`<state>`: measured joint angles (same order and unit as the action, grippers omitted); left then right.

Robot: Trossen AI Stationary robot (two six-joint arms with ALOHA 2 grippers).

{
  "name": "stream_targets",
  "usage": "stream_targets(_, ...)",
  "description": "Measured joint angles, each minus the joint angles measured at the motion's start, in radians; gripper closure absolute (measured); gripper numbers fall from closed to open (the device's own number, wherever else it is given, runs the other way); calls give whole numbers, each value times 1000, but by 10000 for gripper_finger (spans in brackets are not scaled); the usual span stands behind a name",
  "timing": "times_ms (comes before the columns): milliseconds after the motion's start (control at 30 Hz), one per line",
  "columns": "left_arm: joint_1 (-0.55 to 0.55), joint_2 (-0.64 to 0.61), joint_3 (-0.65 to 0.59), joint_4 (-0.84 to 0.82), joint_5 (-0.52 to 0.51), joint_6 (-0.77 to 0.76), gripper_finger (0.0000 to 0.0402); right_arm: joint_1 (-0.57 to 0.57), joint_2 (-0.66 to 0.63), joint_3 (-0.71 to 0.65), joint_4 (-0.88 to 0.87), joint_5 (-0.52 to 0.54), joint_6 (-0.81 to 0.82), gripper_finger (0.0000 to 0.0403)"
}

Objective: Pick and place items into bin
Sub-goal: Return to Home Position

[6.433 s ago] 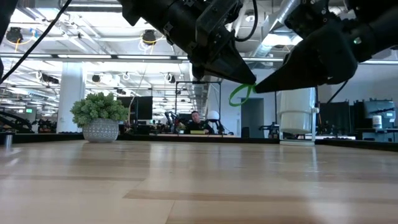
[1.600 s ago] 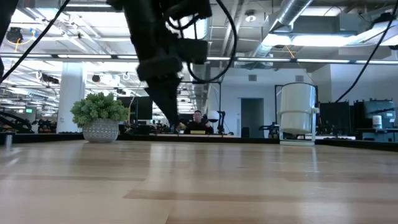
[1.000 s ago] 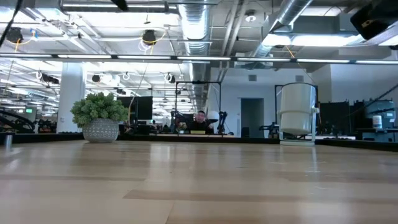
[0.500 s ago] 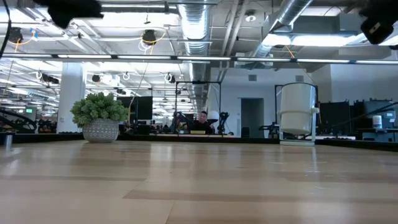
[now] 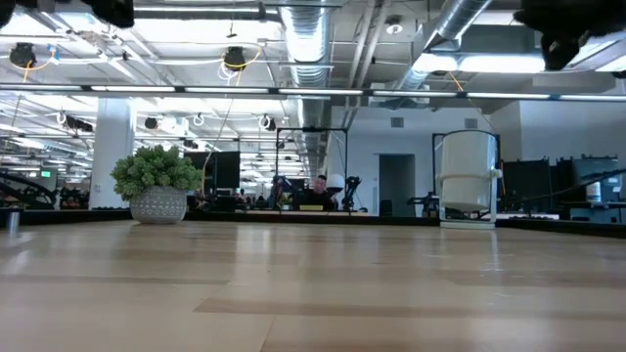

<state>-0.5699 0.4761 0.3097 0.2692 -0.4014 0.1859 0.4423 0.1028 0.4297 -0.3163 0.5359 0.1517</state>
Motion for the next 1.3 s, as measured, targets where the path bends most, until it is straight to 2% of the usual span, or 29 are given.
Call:
stream_targets(133, 20, -1, -164, 299, 67, 70, 276, 1, -1, -182, 302, -14, -87, 317)
stream_targets(200, 27, -1, -227, 398, 97, 76, 276, 1, -2, -250, 409, -29, -135, 317)
stream_targets(300, 30, -1, -293, 511, 108, 77, 276, 0, -25, -327, 514, -117, -152, 317)
stream_targets(400, 30, -2, -297, 527, 107, 68, 276, 1, -77, -372, 527, -184, -177, 317)
stream_targets(633, 30, -2, -293, 531, 107, 104, 276, -30, -100, -390, 520, -133, -256, 317)
stream_targets(800, 27, -20, -291, 634, 81, 110, 276, -60, -100, -368, 538, -142, -257, 317)
stream_targets(1000, 18, -179, -291, 529, -64, 172, 276, -42, -100, -335, 483, -144, -264, 317)
stream_targets(1100, 11, -277, -290, 437, -54, 183, 276, -29, -99, -319, 411, -144, -258, 317)
stream_targets(1300, 6, -476, -290, 148, 7, 141, 276, -17, -100, -317, 339, -145, -224, 317)
